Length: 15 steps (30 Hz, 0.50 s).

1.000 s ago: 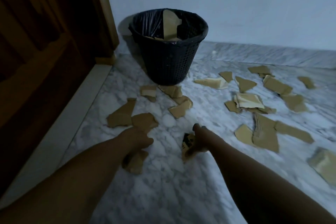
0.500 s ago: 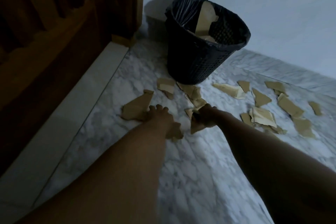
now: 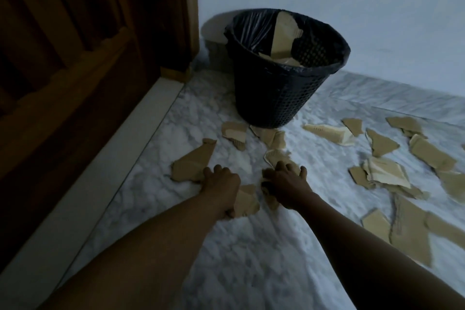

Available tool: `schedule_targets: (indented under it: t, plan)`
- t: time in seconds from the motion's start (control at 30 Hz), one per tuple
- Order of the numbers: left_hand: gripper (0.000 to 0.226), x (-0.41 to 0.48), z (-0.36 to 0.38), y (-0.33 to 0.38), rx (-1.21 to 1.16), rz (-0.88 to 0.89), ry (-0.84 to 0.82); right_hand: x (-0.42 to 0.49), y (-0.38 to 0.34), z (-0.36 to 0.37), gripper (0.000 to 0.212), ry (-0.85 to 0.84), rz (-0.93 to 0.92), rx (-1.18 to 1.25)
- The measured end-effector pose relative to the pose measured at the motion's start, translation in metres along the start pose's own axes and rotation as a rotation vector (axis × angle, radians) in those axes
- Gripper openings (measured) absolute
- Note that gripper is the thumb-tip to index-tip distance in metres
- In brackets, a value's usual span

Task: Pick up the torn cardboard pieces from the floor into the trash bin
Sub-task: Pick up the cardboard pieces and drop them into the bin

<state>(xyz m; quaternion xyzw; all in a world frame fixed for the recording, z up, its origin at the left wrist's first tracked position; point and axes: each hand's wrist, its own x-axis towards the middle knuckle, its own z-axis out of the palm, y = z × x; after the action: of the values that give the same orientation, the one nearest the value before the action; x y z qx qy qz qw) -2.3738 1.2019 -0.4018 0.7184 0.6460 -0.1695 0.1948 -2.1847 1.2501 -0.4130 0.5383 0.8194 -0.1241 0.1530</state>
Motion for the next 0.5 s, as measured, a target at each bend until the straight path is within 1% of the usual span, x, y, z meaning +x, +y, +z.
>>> schedule_targets:
  t: [0.07,0.1,0.13,0.17,0.2,0.23,0.27,0.3,0.33,0.37,0.43,0.5]
  plan:
    - [0.044,-0.004,-0.001,-0.006,-0.061,-0.008,-0.010,0.006,-0.012,-0.010,0.033,-0.021,-0.035,0.161]
    - [0.038,-0.002,-0.003,-0.010,-0.126,-0.027,-0.032,0.008,-0.019,-0.015,0.040,-0.040,-0.034,0.233]
    - [0.036,-0.002,-0.005,-0.018,-0.200,-0.057,-0.051,0.011,-0.027,-0.018,0.048,-0.056,-0.034,0.268]
    - [0.040,-0.002,-0.009,-0.026,-0.305,-0.099,-0.068,0.015,-0.034,-0.018,0.052,-0.072,-0.040,0.274]
    - [0.049,0.000,-0.015,-0.035,-0.444,-0.160,-0.076,0.020,-0.040,-0.016,0.050,-0.092,-0.051,0.264]
    - [0.058,0.004,-0.020,-0.045,-0.578,-0.241,-0.059,0.024,-0.046,-0.013,0.046,-0.111,-0.053,0.241]
    - [0.064,0.007,-0.023,-0.056,-0.664,-0.320,-0.013,0.029,-0.051,-0.011,0.046,-0.116,-0.055,0.223]
    - [0.064,0.010,-0.027,-0.066,-0.648,-0.401,0.023,0.033,-0.053,-0.010,0.048,-0.113,-0.035,0.202]
    - [0.064,0.018,-0.025,-0.079,-0.576,-0.477,0.056,0.035,-0.053,-0.009,0.047,-0.078,0.000,0.178]
    - [0.067,0.023,-0.022,-0.089,-0.472,-0.539,0.055,0.037,-0.048,-0.009,0.044,-0.023,0.055,0.159]
    - [0.076,0.021,-0.021,-0.092,-0.323,-0.519,-0.004,0.037,-0.032,-0.009,0.043,0.067,0.211,0.156]
    - [0.076,0.017,-0.016,-0.088,-0.285,-0.477,-0.026,0.040,-0.009,-0.008,0.053,0.048,0.366,0.273]
